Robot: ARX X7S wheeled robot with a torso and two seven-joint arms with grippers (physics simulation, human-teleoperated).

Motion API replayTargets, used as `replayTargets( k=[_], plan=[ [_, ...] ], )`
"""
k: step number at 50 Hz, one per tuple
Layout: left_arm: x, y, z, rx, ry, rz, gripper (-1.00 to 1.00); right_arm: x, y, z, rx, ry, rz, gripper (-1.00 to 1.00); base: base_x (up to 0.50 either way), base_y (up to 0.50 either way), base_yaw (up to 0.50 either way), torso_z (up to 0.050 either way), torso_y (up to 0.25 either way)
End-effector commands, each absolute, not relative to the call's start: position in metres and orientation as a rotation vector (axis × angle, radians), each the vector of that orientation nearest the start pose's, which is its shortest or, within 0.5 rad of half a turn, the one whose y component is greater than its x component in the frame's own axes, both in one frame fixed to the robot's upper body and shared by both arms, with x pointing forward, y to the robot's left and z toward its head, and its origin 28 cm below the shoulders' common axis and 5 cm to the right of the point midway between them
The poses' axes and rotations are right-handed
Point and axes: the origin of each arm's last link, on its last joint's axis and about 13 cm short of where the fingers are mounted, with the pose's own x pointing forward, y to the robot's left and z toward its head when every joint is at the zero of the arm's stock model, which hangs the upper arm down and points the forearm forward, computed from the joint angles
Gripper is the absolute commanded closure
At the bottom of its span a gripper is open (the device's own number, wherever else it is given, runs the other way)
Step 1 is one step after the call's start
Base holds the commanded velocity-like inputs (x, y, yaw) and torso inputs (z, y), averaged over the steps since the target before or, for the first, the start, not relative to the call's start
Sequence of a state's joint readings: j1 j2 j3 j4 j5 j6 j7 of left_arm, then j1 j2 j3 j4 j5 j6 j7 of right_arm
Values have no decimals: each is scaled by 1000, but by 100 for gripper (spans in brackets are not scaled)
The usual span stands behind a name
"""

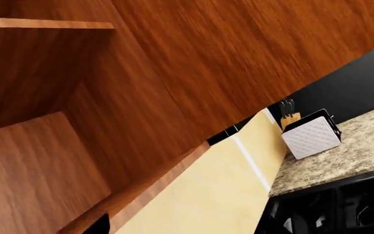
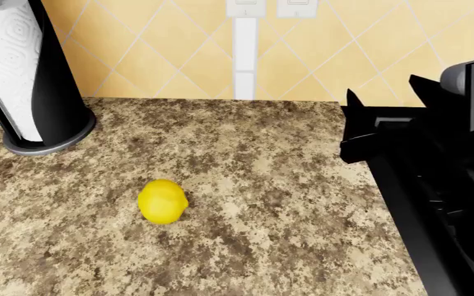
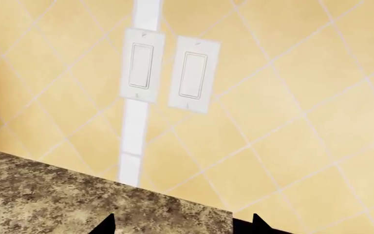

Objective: Pick the lemon, kiwi from the counter and place them in the cabinet. Then close the cabinet.

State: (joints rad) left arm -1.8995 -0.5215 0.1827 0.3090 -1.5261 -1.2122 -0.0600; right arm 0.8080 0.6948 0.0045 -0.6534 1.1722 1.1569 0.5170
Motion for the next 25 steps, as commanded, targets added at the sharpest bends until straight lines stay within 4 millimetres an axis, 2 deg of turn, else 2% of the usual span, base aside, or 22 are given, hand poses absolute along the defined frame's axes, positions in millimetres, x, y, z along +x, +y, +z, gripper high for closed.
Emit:
replayTargets(
  k=[1,25],
  plan=[
    [172,219,453,390,-540,-1082,-100,226,-157,266,-157,-103,157,-100,0,0,0,0,0],
    [207,210,399,366,-256,-998,-100,224,-158,262,-151,-98,154,-100,0,0,0,0,0]
  ],
)
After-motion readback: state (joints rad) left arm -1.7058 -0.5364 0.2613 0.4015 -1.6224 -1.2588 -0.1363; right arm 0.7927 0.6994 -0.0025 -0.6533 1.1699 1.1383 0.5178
